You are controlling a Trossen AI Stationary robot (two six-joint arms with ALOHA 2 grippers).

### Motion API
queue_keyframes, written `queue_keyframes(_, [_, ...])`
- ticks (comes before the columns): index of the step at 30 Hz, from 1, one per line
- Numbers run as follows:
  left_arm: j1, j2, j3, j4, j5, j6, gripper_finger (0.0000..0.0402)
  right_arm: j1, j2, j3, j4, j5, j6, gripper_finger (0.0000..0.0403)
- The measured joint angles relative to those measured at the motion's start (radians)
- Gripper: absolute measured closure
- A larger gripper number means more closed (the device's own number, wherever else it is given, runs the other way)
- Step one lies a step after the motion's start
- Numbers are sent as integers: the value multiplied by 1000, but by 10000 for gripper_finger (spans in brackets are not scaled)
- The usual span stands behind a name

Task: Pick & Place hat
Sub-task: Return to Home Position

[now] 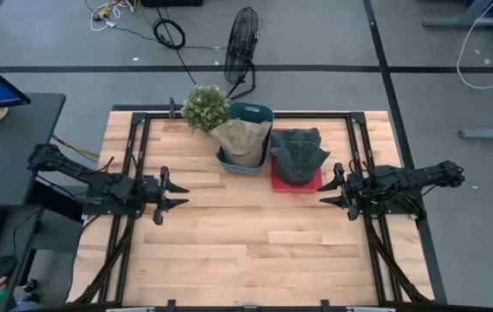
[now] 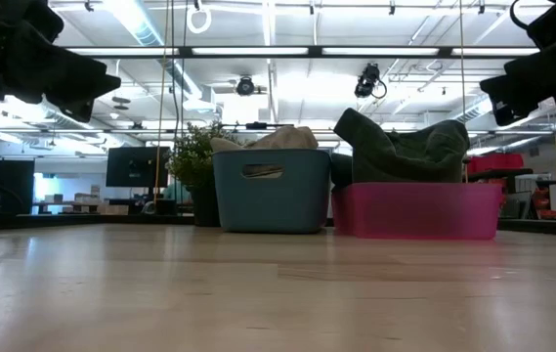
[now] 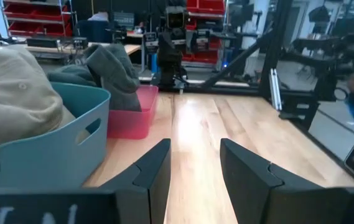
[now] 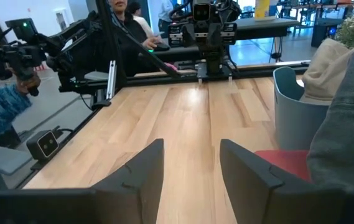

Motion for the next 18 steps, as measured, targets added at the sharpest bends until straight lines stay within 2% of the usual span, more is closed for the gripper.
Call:
queue_keyframes(8, [0, -1, 0, 6, 0, 23, 260, 0, 0, 0, 6, 2, -6, 243])
queue_keyframes(18, [0, -1, -1, -47, -2, 23, 260, 0, 0, -5, 23, 0, -90, 243])
